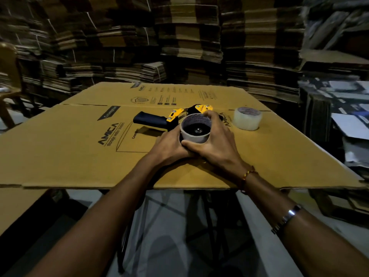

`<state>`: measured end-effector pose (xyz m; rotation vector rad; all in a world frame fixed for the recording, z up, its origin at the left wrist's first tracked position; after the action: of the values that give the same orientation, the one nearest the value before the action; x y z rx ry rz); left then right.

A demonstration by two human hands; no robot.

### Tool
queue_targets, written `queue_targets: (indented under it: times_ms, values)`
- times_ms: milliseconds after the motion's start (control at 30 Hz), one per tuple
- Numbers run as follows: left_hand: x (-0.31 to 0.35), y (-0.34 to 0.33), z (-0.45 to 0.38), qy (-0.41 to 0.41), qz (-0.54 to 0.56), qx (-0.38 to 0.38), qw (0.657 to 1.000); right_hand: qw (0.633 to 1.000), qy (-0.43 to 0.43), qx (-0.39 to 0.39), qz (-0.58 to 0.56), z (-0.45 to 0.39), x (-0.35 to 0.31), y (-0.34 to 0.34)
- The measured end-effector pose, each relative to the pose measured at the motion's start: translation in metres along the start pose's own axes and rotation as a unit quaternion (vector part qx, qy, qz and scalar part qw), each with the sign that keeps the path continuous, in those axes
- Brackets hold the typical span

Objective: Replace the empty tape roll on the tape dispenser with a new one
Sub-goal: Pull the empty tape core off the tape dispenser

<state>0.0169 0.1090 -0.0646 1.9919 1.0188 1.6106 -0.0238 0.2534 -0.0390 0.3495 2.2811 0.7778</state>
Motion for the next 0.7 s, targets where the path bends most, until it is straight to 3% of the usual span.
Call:
queue_targets:
  times_ms: [200,433,700]
  values:
    - [0.005,-0.004,-0.002,0.012,0.014,-0.012,1.0,0.986,-0.113,-0.011,-0.122,-0.011,0.014,0.009]
    - [0.007,0.0,0.001,-0.003,0.007,-0.009,1.0,0.999,-0.029,-0.003,-0.038,-0.002,0.003,0.007]
    - [0.008,-0.002,-0.004,-0.002,-0.018,-0.014,1.0,0.98,-0.124,-0.03,-0.151,-0.012,0.027,0.001]
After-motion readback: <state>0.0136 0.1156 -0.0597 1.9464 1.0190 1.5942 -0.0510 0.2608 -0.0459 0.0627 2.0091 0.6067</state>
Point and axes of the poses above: each hand's wrist, its own z-axis away from the middle knuckle, its own y-axis out of the back of the hand, x = y × z, the point moved 4 cm from there along -z, towards the middle knuckle
